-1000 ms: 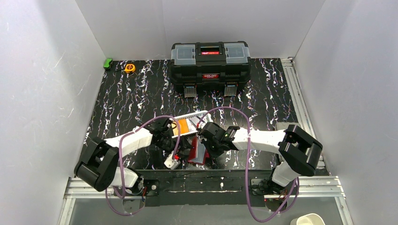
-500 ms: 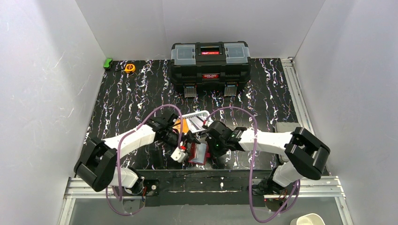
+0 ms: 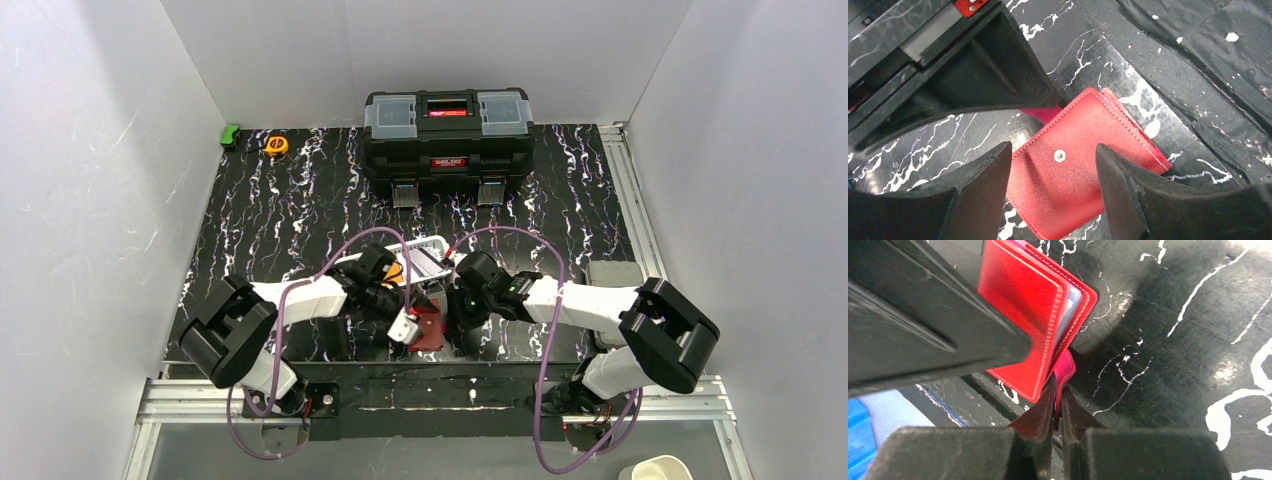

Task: Put the credit cards into the card holder
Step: Close the card holder at the center of the board.

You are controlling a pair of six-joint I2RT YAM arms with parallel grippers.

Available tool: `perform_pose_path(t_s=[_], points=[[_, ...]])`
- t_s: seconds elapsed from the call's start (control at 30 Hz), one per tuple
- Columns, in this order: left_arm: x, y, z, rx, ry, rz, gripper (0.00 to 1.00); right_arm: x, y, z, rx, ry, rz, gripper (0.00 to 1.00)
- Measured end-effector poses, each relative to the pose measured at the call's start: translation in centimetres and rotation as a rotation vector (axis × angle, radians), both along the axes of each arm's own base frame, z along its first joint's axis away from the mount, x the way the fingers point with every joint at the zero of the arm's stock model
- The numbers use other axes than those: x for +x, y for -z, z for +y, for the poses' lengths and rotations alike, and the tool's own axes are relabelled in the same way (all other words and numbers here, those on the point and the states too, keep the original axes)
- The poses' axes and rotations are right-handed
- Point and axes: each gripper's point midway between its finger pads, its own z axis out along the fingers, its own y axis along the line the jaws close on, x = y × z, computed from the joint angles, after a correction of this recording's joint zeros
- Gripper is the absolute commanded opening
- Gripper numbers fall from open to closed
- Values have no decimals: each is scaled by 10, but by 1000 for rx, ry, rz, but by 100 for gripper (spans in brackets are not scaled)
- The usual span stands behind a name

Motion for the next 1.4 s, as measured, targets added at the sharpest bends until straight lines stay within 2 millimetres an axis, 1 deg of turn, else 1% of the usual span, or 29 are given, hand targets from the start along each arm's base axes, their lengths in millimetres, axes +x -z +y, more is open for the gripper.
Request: perform_pose_path(t_s=[0.1, 0.2, 0.33, 0.43, 0.47, 0.53, 0.67, 0.73, 0.8, 0.9, 1.17, 1.3, 1.4], points=[[-2, 5, -6, -7, -15, -25, 63, -1, -2, 3, 18, -9, 5, 1], [0, 5, -12, -22, -36, -40, 64, -2, -3, 5, 29, -15, 9, 1], [10, 3, -15, -12, -122, -15, 64, -4, 2, 1, 22, -12, 17, 1], [18, 1, -12, 20, -210, 28, 64, -5, 3, -2, 21, -7, 22, 2], [20, -3, -11, 27, -241, 44, 64, -5, 2, -2, 23, -4, 22, 2], [24, -16, -7, 25, -297, 73, 64, -4, 1, -2, 27, -2, 23, 2], [29, -57, -2, -21, -414, 147, 64, -4, 1, -2, 29, -1, 26, 2], [29, -70, -1, -34, -462, 202, 63, -4, 1, -2, 30, -2, 27, 2], [28, -78, -1, -34, -506, 273, 60, -5, 1, -1, 32, -2, 31, 2], [25, -71, 1, 4, -564, 372, 58, -5, 1, -1, 33, -2, 33, 3], [25, -30, 5, 142, -690, 538, 50, -5, 0, 0, 41, 6, 41, 3], [25, -13, 6, 191, -707, 572, 48, -2, -3, 0, 53, 13, 40, 4], [25, -5, 7, 202, -697, 554, 47, 2, -7, 1, 73, 24, 38, 3]])
